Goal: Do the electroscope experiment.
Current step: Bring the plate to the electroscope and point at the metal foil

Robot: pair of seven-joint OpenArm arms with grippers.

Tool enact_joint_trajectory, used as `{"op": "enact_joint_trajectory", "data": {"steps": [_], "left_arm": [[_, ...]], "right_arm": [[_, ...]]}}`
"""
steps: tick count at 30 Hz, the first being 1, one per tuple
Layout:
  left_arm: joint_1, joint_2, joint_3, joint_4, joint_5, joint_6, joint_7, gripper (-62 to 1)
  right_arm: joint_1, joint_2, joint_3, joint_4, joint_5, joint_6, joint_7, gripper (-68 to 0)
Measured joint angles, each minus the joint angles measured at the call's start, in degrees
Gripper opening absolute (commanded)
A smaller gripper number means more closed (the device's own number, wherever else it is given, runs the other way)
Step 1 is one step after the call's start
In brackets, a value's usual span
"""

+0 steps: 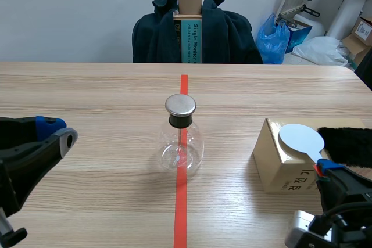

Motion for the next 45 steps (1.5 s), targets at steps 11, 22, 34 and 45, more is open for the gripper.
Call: {"op": "enact_joint_trajectory", "data": {"steps": [11,22,34,45], "left_arm": [[0.0,0.0,-0.09,0.0,2.91,0.0,1.44,-57.7],[0.04,0.0,-4.26,0.0,3.85,-0.04,2.1,-56.8],[3.37,-0.17,-6.23,-0.04,6.03,-2.36,0.94,-56.8],[-2.86,-3.15,-5.53,-16.5,7.21,-8.15,-8.28,-56.8]], "right_arm": [[0.0,1.86,0.0,0.07,0.0,2.67,0.0,-66.9],[-0.48,2.6,5.99,12.28,3.52,2.8,-0.61,-66.9],[0.33,4.26,6.34,26.05,13.68,3.06,-0.44,-66.9],[11.98,3.96,6.34,27.12,14.01,12.24,-2.19,-66.9]]}}
